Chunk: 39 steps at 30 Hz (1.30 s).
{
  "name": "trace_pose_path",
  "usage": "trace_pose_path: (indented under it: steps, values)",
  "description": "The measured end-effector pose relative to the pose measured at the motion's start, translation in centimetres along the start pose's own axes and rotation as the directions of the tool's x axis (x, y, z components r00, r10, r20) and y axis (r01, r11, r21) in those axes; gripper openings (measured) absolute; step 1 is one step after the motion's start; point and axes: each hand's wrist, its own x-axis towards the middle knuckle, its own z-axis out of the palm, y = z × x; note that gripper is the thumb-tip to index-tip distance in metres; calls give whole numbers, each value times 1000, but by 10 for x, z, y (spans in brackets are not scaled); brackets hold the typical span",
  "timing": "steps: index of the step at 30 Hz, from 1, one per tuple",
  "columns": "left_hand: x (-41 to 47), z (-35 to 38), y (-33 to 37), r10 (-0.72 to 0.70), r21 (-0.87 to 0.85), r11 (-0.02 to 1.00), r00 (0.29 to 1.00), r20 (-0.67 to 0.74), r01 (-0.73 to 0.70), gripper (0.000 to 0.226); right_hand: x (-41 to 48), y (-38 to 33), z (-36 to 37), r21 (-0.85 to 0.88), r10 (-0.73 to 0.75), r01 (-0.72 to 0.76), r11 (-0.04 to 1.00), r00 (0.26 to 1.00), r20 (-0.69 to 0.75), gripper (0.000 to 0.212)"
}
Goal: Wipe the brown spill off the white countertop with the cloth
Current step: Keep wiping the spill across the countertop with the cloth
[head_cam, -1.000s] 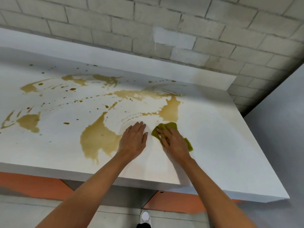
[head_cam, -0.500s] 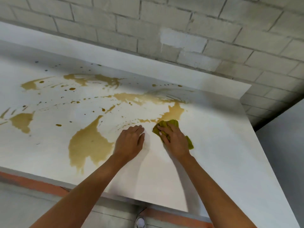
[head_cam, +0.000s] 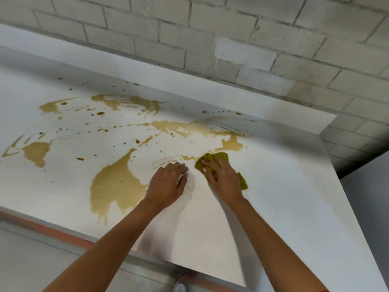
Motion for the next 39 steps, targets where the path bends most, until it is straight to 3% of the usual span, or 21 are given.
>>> trace_pose_path:
  steps: [2, 7, 10, 12, 17, 22, 24, 28, 33, 35, 39]
  values:
    - [0, -1, -1, 4, -11, 1000, 1000, 9, -4, 25, -17, 15, -7, 16, -28, 28, 999, 1000, 3, 30]
    - [-1, -4, 2, -1, -15, 1000, 999, 37, 2, 29, 1, 49, -19, -50, 195, -199, 979, 978, -73, 32]
    - [3, -5, 1, -9, -9, 1000, 999, 49, 10, 28, 28, 28, -7, -60, 236, -241, 969, 969, -79, 33]
    - [10, -8, 0, -12, -19, 1000, 999, 34, 13, 23, 33, 7, 2, -32, 198, -200, 979, 978, -68, 33]
    - [33, -15, -14, -46, 9, 999, 997, -57, 46, 20, -6, 3, 0, 39, -60, 60, 997, 998, -2, 27]
    - [50, -16, -37, -121, 61, 991, 990, 67, 117, 36, 14, 43, -13, -26, 148, -149, 988, 988, -44, 30]
    - [56, -16, -42, -115, 62, 992, 988, 104, 109, 36, 33, 33, -7, -51, 152, -153, 987, 988, -23, 32]
    - [61, -16, -45, -104, 8, 995, 989, 108, 104, 33, 48, -6, 13, -3, 27, -27, 1000, 999, 29, 33]
    - [59, -18, -51, -91, -42, 995, 990, 104, 96, 32, 12, -26, 15, 169, -247, 225, 960, 962, 120, 26]
    - [57, -18, -53, -85, -42, 995, 990, 111, 90, 33, 1, -5, 5, 161, -235, 214, 963, 965, 118, 25]
    - [58, -18, -60, -54, -41, 997, 990, 129, 59, 34, 23, 24, -5, 80, -20, 16, 997, 999, 47, 26]
